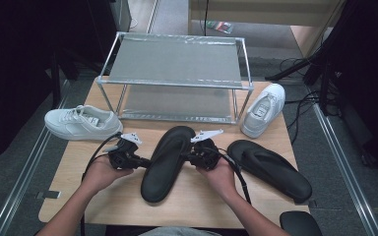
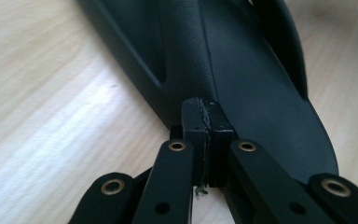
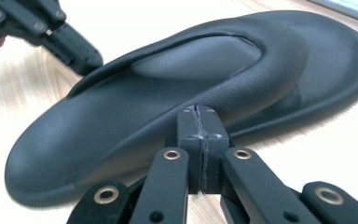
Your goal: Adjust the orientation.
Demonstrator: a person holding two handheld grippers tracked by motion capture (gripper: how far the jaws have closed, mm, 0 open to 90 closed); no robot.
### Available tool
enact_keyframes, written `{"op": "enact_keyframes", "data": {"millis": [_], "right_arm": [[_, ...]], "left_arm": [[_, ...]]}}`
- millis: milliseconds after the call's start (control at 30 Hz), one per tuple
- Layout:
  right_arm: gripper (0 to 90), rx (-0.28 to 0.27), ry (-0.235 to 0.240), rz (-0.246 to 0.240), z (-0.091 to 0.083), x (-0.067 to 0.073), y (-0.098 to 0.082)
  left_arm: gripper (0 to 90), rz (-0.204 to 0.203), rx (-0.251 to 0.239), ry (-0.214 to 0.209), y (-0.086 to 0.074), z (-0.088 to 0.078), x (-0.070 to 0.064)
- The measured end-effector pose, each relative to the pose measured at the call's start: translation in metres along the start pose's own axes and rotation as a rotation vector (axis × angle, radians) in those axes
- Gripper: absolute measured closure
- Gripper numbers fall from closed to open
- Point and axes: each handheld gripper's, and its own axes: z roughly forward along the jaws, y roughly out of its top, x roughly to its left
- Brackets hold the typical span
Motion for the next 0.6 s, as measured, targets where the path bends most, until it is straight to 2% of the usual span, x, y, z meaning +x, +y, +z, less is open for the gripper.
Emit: {"op": "enact_keyframes", "data": {"millis": [100, 167, 300, 600], "right_arm": [[90.0, -0.001, -0.017, 0.013, -0.002, -0.001, 0.0], [90.0, -0.005, -0.028, 0.02, -0.003, -0.004, 0.0], [90.0, -0.012, -0.04, 0.043, -0.005, -0.009, 0.0], [90.0, -0.013, -0.085, 0.039, -0.009, -0.016, 0.002]], "left_arm": [[90.0, -0.007, -0.001, -0.064, 0.0, 0.004, -0.002], [90.0, -0.005, -0.002, -0.089, 0.001, 0.008, -0.005], [90.0, 0.023, 0.009, -0.096, 0.006, 0.013, -0.013], [90.0, 0.099, 0.033, -0.135, 0.017, 0.028, -0.038]]}}
